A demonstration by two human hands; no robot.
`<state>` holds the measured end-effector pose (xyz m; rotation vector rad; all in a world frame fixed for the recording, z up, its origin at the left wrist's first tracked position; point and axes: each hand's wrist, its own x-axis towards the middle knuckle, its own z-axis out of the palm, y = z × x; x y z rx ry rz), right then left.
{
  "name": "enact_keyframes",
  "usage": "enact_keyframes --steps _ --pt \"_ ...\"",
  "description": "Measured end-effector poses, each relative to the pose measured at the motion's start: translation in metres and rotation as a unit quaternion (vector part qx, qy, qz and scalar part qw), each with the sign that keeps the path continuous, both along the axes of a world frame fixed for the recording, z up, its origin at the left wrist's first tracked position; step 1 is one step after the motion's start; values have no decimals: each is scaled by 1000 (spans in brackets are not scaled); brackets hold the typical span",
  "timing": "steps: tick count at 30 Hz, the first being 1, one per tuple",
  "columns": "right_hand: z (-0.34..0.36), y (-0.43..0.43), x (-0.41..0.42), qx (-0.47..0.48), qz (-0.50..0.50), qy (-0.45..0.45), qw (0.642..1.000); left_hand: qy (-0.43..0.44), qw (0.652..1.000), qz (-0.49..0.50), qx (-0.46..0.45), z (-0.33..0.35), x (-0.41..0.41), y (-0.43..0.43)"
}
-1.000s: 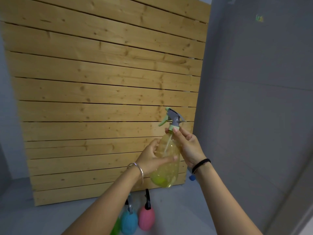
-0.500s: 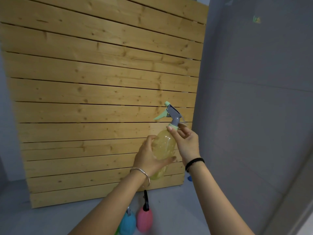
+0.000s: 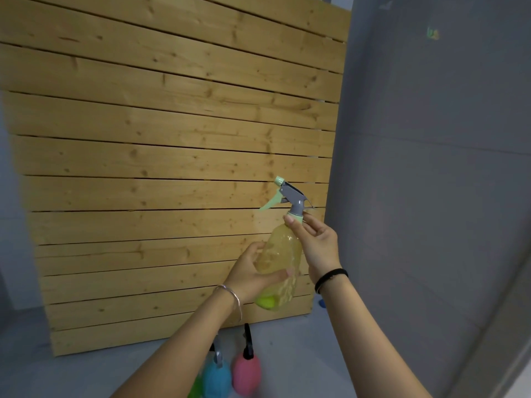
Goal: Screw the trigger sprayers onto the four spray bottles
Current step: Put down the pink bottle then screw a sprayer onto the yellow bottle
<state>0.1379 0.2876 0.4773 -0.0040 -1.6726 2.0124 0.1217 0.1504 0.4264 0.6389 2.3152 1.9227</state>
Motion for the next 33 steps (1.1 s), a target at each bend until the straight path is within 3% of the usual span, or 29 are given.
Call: enact_keyframes --steps 3,8,12,17,23,29,33 --pt "1 -1 2 -24 -6 -11 1000 47 997 55 -36 0 0 0" --pt "4 -1 5 -2 -8 -11 1000 -3 1000 -25 -14 1 1 -2" --pt "6 5 9 40 97 -10 994 -24 998 -53 11 3 1 -3" --pt "5 12 12 -4 220 -25 975 -77 988 -124 46 6 1 -7" --pt "7 5 10 -9 123 -19 992 -56 993 -88 58 5 0 -6" --pt "8 10 11 -5 189 -22 982 -89 983 -159 28 10 2 -8" --pt "4 3 10 40 113 -39 992 -62 991 -107 47 7 4 2"
